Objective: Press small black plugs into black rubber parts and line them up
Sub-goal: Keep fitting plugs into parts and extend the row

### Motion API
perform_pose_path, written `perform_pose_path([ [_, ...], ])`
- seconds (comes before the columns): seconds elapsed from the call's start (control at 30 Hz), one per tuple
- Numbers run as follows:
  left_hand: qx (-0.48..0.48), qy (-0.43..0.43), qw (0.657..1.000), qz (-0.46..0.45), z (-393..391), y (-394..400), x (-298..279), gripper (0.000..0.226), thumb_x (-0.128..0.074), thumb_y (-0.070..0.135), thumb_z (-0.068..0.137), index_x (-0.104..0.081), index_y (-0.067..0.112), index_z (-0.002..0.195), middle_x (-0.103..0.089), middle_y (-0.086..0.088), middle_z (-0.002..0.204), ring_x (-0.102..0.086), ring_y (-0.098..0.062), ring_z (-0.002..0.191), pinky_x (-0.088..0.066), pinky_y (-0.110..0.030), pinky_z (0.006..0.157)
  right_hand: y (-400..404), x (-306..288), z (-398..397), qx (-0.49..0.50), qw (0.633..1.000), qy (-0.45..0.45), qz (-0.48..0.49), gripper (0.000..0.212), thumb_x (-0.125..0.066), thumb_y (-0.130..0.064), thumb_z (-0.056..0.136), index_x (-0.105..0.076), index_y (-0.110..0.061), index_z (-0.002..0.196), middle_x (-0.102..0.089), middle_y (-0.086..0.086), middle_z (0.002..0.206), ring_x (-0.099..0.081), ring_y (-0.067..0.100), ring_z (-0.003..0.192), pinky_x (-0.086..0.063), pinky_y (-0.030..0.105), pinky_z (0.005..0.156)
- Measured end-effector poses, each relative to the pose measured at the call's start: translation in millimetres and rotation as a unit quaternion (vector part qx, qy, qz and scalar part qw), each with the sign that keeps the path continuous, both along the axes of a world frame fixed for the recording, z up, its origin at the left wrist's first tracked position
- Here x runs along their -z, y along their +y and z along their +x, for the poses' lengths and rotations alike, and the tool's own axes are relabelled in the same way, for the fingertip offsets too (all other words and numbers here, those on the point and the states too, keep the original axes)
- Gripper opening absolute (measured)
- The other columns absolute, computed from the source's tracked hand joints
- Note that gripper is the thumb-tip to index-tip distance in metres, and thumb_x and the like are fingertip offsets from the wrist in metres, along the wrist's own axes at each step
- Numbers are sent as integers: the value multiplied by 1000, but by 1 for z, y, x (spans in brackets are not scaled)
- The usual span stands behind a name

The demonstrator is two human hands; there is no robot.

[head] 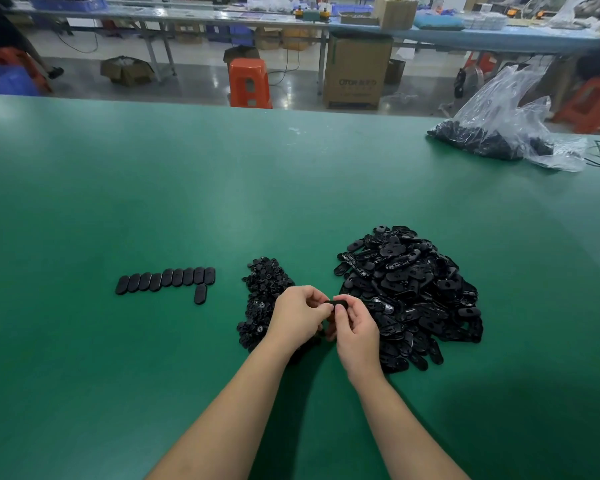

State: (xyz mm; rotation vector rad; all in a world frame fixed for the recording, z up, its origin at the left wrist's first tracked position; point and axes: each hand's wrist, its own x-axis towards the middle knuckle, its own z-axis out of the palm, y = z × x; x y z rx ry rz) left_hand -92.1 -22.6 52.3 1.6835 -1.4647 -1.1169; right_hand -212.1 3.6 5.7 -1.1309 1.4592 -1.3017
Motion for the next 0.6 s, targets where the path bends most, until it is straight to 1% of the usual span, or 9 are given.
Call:
perform_pose_path([
  [0.03, -2, 3, 1000, 1, 0, 0, 1, 6, -73, 17, 85, -72, 20, 79, -70, 5, 65, -60, -6, 47, -49, -23, 51, 0, 0, 0, -1, 1000, 2, -2, 19, -53, -11, 103, -66, -25, 101, -73, -1, 87, -62, 12, 73, -55, 42, 74],
  [0.1, -4, 8, 1000, 4, 0, 1, 1, 6, -74, 17, 84, -72, 20, 79, -71, 4, 66, -61, -8, 47, -51, -25, 52, 0, 0, 0, -2, 1000, 0, -4, 21, -52, -10, 103, -66, -26, 100, -71, -5, 79, -59, 9, 64, -53, 33, 62],
  [0.17, -9, 9, 1000, 7, 0, 1, 2, 6, -74, 17, 83, -71, 20, 78, -71, 3, 66, -61, -8, 47, -52, -27, 52, 0, 1, 0, -3, 1000, -1, -6, 23, -51, -9, 103, -65, -27, 100, -69, -6, 74, -56, 7, 58, -50, 26, 56],
  [0.3, -22, -3, 1000, 10, -1, 2, 2, 5, -74, 19, 81, -71, 19, 77, -71, 3, 67, -60, -9, 50, -54, -28, 55, 0, 3, 0, -7, 1000, 0, -3, 23, -51, -9, 103, -66, -27, 101, -68, -4, 73, -54, 9, 56, -49, 26, 54],
  [0.47, -28, -24, 999, 12, -5, 2, 1, 6, -75, 21, 82, -71, 18, 79, -72, 1, 72, -59, -11, 55, -51, -26, 56, -1, 3, -1, 1, 1000, -9, -5, 21, -53, -11, 102, -67, -26, 96, -69, -3, 72, -53, 10, 54, -48, 28, 52],
  [0.53, -31, -30, 999, 7, -6, 3, 1, 7, -75, 22, 82, -71, 17, 79, -72, 1, 73, -60, -12, 57, -51, -26, 57, -1, 3, -2, 4, 1000, -15, -5, 18, -56, -12, 102, -68, -24, 95, -72, -2, 77, -54, 9, 57, -48, 26, 52],
  [0.6, -34, -35, 999, 2, -7, 5, 0, 8, -74, 23, 82, -70, 16, 79, -71, 2, 74, -60, -12, 58, -52, -27, 58, -1, 3, -2, 6, 1000, -22, -3, 14, -58, -14, 102, -68, -23, 96, -73, -1, 82, -57, 8, 63, -49, 27, 56],
])
